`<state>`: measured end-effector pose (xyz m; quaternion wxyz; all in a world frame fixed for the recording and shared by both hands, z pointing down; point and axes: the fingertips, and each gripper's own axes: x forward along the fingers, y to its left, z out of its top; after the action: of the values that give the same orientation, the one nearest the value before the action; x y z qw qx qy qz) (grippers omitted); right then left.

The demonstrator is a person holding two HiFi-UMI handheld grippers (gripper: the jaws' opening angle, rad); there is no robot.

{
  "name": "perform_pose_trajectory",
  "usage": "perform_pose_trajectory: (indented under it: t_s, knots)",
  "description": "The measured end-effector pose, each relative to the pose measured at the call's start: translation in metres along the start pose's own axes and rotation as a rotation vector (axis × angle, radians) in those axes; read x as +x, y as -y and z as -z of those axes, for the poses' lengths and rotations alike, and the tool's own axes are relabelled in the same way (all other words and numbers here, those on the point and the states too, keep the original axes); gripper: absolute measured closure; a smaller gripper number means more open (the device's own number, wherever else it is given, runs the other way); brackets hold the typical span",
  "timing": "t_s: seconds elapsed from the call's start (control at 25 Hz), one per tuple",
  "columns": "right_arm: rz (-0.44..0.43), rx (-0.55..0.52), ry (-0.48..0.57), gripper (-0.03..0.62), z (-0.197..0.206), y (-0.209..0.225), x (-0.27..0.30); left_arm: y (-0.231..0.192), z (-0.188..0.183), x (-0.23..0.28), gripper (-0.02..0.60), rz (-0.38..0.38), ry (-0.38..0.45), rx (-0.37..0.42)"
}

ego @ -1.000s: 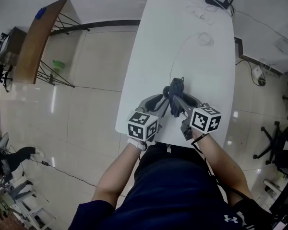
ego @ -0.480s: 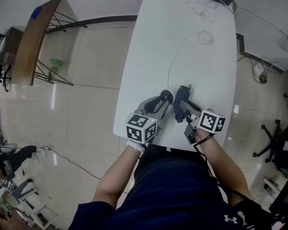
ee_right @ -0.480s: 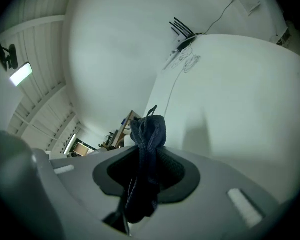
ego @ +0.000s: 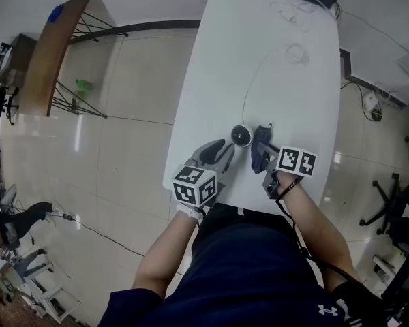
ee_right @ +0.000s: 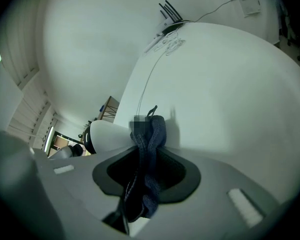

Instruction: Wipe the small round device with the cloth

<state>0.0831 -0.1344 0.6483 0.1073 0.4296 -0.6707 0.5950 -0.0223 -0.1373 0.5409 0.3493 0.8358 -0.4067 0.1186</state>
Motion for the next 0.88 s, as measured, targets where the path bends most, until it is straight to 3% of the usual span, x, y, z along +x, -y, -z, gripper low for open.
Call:
perform_pose_trajectory:
  t_s: [0.28,0.44,0.6,0.68,0.8,0.88]
  knots:
    - [-0.052,0.027,0.031,0.477,0.015,-0.014,-0.029,0.009,0.016,-0.023,0.465,0.009,0.007,-0.025]
    - [-0.049,0.046,0.072,0.473,0.026,0.000,-0.045,0.014,0.035,-0.035,0.465,0.019,-0.010,-0.040]
    - [0.049,0.074,0.061,0.471,0.027,0.039,-0.049,0.021,0.049,-0.046,0.465,0.027,-0.026,-0.050]
    - [0.119,0.030,0.030,0.467,0.024,0.055,-0.050,0.026,0.052,-0.048,0.465,0.034,-0.031,-0.046]
    - [0.268,-0.161,-0.004,0.438,0.013,0.068,-0.054,0.032,0.050,-0.049,0.465,0.041,-0.028,-0.033]
    - [0.382,-0.326,-0.026,0.374,0.006,0.077,-0.057,0.033,0.048,-0.050,0.465,0.040,-0.022,-0.028]
